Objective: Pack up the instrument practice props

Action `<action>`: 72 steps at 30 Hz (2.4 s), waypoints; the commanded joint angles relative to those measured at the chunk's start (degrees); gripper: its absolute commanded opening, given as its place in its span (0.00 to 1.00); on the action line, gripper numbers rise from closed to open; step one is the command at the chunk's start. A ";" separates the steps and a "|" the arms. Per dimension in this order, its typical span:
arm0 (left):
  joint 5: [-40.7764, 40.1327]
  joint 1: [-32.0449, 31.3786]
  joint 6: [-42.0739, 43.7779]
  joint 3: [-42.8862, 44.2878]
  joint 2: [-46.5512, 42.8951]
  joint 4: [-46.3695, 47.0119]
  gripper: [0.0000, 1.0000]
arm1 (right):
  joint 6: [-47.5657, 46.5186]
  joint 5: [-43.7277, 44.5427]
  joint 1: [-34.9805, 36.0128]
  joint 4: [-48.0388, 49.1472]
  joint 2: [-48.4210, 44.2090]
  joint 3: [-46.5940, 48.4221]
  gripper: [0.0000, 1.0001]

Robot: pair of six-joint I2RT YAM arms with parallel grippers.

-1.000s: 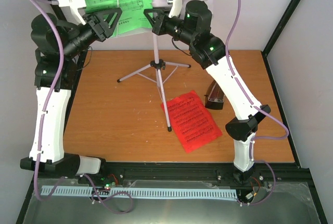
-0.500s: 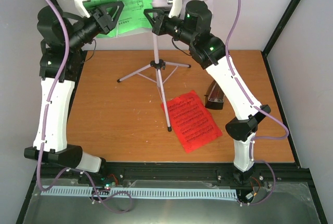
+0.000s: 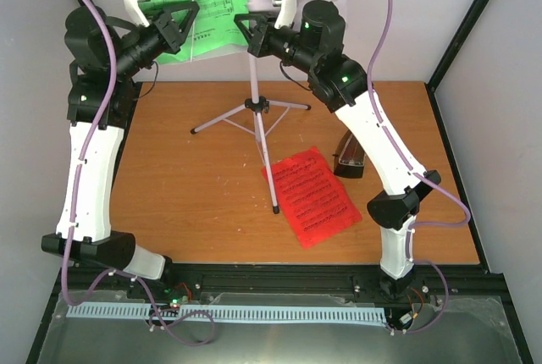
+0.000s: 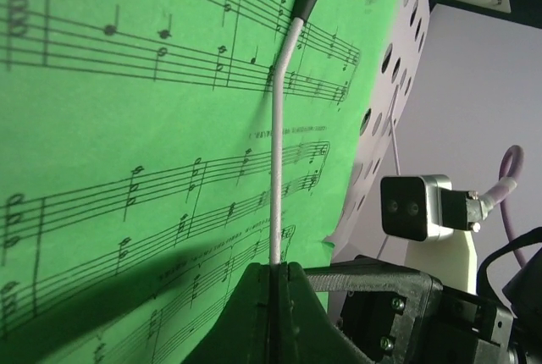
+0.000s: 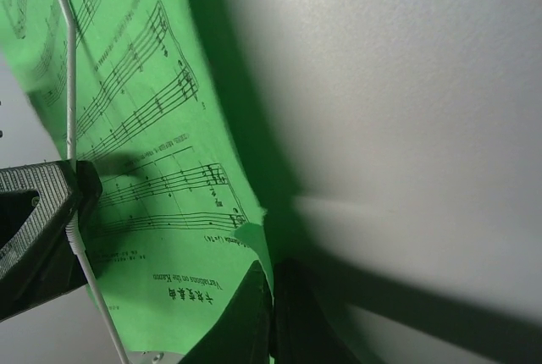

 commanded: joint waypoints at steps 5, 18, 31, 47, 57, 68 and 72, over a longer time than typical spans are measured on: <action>1.03 -0.36 0.11 2.82 -0.13 0.75 0.00 | -0.38 1.51 0.09 0.17 -1.59 -0.02 0.03; 6.64 -0.41 6.25 -1.05 -3.13 7.14 0.00 | 0.64 3.69 0.09 0.08 -2.47 -1.33 0.03; 8.62 -0.41 9.45 -3.13 -3.98 8.68 0.00 | 0.86 6.66 0.09 -0.69 -4.83 -2.96 0.03; 3.11 -0.41 7.39 -3.58 -4.17 7.85 0.24 | -7.82 32.71 -0.35 12.11 -43.28 -44.18 0.03; 5.67 -0.41 9.08 -9.32 -10.82 8.98 0.77 | -4.47 9.29 -0.35 -0.40 -58.23 -58.70 0.03; 10.65 -0.41 2.64 -51.24 -37.08 18.57 0.93 | 6.21 -3.39 -0.35 -5.01 -74.44 -93.41 0.03; 8.67 -0.41 -0.60 -63.46 -43.56 16.39 0.93 | 8.05 3.21 -0.35 -9.95 -75.21 -102.57 0.03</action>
